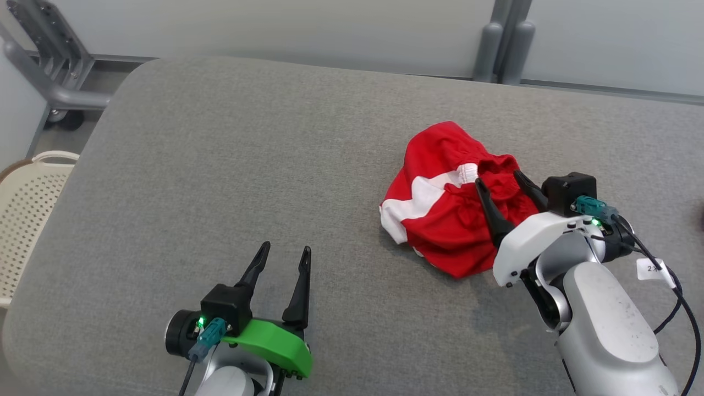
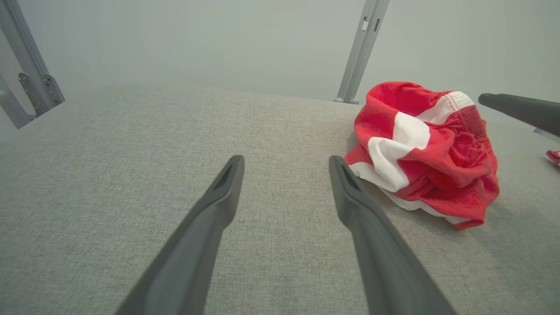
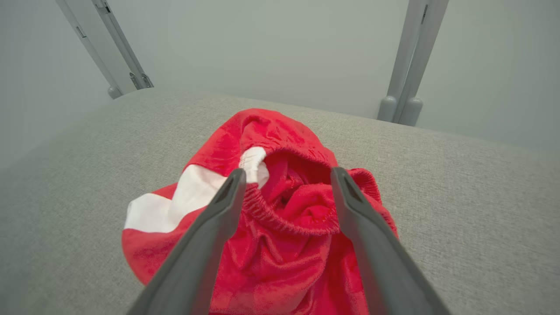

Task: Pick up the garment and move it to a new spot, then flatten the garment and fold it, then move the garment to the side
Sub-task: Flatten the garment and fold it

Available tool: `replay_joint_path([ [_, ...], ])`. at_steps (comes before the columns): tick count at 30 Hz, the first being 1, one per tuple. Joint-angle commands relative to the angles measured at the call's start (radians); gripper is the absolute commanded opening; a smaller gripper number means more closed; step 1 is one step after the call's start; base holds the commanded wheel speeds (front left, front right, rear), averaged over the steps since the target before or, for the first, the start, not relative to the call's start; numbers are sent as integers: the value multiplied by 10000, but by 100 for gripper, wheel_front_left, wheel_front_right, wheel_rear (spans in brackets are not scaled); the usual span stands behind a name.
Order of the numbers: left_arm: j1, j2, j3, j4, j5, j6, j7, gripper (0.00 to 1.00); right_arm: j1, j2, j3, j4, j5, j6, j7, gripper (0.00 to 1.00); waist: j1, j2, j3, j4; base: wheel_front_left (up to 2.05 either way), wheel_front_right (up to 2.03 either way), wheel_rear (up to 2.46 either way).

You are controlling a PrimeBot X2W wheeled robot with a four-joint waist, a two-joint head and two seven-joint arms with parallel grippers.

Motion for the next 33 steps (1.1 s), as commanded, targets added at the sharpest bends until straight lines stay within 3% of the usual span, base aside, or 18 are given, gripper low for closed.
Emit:
replay_joint_path([
  [1, 127, -50, 57, -17, 128, -45, 2, 100, -234, -134, 39, 291, -13, 1, 56, 100, 0, 107, 164, 493, 0, 0, 0],
  [9, 273, -352, 370, -15, 414, -214, 1, 100, -1006, -379, 288, 1722, 445, 1, 241, 100, 0, 107, 286, 1021, 0, 0, 0],
  [10, 293, -381, 406, -3, 456, -243, 1, 100, -1098, -420, 304, 1887, 453, 1, 271, 92, 0, 107, 301, 1056, 0, 0, 0],
  [11, 315, -415, 431, 12, 500, -289, 2, 100, -1191, -449, 323, 2017, 431, 1, 243, 49, 0, 107, 308, 1088, 0, 0, 0],
  [12, 338, -455, 464, 27, 524, -309, 2, 100, -1286, -454, 322, 2099, 395, 1, 158, 38, 0, 107, 309, 1114, 0, 0, 0],
  [13, 359, -488, 496, 43, 568, -339, 1, 100, -1357, -430, 323, 2180, 405, 1, 105, 11, 0, 107, 304, 1132, 0, 0, 0],
  [14, 381, -517, 539, 57, 595, -373, 2, 100, -1418, -386, 352, 2216, 484, 1, 35, 0, 0, 107, 297, 1138, 0, 0, 0],
  [22, 546, -648, 868, 141, 804, -507, 1, 100, -2030, -65, 1130, 1541, 1479, 1, -357, 0, 0, 107, 175, 920, 0, 0, 0],
  [24, 541, -687, 930, 186, 882, -586, 1, 100, -2262, 49, 1614, 907, 2283, 2, -277, 0, 0, 107, 105, 830, 0, 0, 0],
  [33, 641, -815, 983, 432, 945, -744, 2, 100, -2684, 112, 2281, -805, 3737, 2, -161, 0, 0, 107, -294, 651, 0, 0, 0],
])
